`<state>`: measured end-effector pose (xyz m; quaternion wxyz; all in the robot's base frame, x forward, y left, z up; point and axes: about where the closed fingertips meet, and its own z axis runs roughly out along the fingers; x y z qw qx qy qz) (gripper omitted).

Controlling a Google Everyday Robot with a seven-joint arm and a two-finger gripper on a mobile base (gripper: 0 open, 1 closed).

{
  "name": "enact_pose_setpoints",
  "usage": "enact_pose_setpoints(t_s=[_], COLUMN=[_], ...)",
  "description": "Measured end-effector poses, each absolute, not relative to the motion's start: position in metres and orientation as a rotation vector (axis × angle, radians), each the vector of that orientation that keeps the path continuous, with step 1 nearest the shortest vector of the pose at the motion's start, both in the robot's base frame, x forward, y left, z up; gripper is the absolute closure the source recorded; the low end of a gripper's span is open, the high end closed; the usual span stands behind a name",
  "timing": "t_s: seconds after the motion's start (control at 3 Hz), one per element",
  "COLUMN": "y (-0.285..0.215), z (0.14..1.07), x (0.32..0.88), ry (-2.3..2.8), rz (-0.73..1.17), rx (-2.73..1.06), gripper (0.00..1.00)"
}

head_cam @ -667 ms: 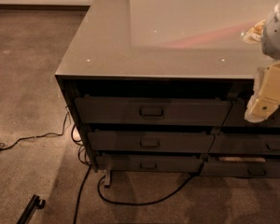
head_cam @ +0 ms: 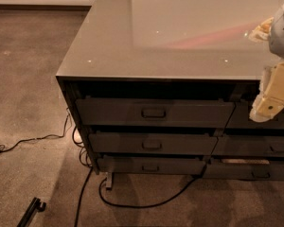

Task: Open top drawer

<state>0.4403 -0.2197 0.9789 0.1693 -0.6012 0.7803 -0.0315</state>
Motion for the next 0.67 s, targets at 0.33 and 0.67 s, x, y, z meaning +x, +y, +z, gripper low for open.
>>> enact_pose_setpoints(t_s=[0.33,0.67], y=[-0.214,-0.200], z=[0.957,0.929], x=[0.445,0.450], ry=[2.163,2.123], rz=[0.006,0.120], rx=[-1.739,-1.778], gripper=[0.00,0.00])
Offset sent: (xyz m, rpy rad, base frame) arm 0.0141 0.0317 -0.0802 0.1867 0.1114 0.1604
